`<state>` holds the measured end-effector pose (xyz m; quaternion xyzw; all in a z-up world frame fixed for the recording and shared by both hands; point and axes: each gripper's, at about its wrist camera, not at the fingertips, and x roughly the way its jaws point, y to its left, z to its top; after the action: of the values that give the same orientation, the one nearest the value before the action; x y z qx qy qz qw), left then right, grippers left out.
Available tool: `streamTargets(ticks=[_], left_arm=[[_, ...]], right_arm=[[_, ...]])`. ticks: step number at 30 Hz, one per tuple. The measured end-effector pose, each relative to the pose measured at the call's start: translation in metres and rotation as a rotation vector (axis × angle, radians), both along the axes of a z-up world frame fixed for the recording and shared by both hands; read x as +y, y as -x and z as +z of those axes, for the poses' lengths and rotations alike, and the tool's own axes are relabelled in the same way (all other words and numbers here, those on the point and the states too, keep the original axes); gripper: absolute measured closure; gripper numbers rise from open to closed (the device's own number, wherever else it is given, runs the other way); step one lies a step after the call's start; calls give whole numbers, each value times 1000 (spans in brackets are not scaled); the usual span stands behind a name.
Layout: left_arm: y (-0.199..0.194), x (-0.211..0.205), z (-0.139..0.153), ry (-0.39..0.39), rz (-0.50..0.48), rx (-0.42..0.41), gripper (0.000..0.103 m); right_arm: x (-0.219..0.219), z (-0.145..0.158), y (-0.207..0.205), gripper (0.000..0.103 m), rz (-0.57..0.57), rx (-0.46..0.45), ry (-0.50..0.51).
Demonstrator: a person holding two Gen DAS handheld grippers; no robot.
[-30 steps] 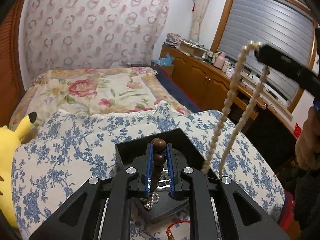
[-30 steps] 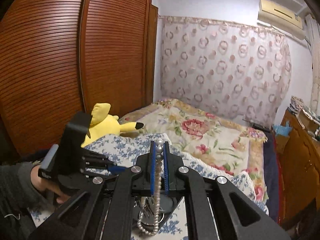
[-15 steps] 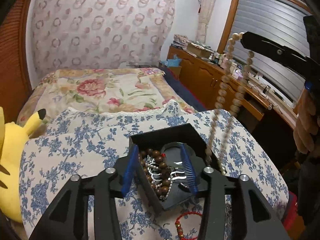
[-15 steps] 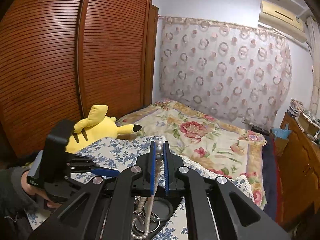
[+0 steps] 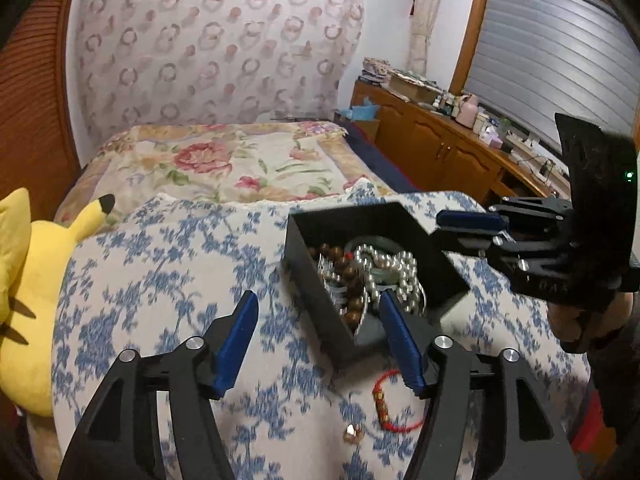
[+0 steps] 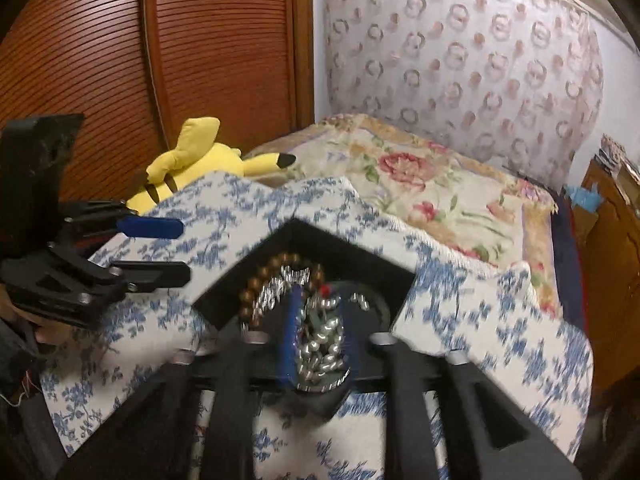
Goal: Organize jewelry
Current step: 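Move both tools back to the pile and close the right tool on the red string bracelet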
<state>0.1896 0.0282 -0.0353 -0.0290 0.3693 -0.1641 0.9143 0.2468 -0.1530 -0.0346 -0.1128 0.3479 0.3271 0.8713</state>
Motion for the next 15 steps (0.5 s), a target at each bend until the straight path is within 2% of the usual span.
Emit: streamTargets(ticks=[5, 10, 15], left_arm=[[23, -1, -18, -20, -14, 43, 40], [40, -4, -36, -44, -20, 83, 40], [50, -8, -47, -61, -36, 107, 40]], right_arm=[[-9, -9, 26, 63, 10, 11, -14], [-11, -27, 53, 64, 28, 38, 27], [-18, -46, 62, 67, 22, 90, 33]])
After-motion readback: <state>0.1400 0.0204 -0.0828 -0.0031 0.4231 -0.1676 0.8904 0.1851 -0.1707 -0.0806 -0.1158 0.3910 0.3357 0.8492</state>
